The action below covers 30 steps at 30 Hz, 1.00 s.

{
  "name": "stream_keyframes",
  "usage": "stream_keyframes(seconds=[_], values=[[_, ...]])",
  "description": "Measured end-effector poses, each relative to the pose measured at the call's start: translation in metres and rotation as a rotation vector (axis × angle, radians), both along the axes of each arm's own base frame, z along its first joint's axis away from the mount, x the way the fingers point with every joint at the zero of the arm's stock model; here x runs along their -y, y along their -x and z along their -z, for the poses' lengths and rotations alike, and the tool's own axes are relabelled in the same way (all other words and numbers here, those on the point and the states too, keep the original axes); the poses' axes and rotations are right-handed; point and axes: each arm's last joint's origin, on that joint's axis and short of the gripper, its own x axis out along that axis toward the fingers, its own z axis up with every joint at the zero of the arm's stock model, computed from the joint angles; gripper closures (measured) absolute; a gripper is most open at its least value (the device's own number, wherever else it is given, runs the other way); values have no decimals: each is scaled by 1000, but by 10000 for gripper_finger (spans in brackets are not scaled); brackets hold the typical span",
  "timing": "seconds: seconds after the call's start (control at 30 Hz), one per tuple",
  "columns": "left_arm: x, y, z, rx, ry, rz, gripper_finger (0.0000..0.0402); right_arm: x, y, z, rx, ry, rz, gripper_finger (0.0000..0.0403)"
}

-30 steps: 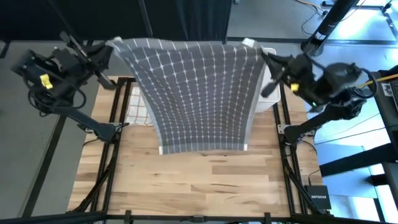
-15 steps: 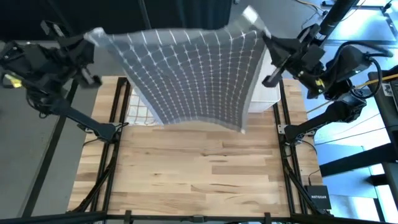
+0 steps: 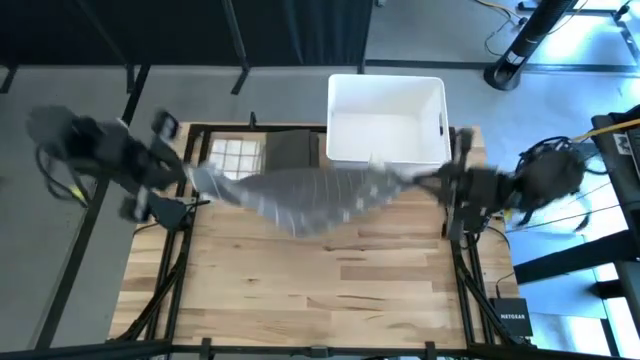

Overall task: Fold towel
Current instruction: Fold the grey patterned towel

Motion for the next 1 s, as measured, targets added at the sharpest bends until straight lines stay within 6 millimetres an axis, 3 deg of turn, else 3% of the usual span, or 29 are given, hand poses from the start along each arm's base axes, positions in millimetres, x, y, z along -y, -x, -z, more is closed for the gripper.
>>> stream_keyframes(seconds=[0.17, 0.4, 0.6, 0.73, 0.87, 1.0], values=[[40, -23, 20, -55, -81, 54, 400, -41, -8, 25, -132, 3, -53, 398], [89, -39, 50, -148, -104, 53, 401, -89, -5, 56, -252, -52, -89, 399], [126, -46, 100, -269, -128, 6, 401, -125, -14, 105, -361, -104, -65, 399], [145, -50, 146, -366, -110, -27, 401, -143, -22, 149, -428, -132, -10, 399], [155, -48, 188, -432, -60, -66, 401, -155, -25, 195, -483, -181, 57, 399], [156, -50, 232, -492, -41, -151, 401, -153, -25, 240, -519, -216, 148, 396]])
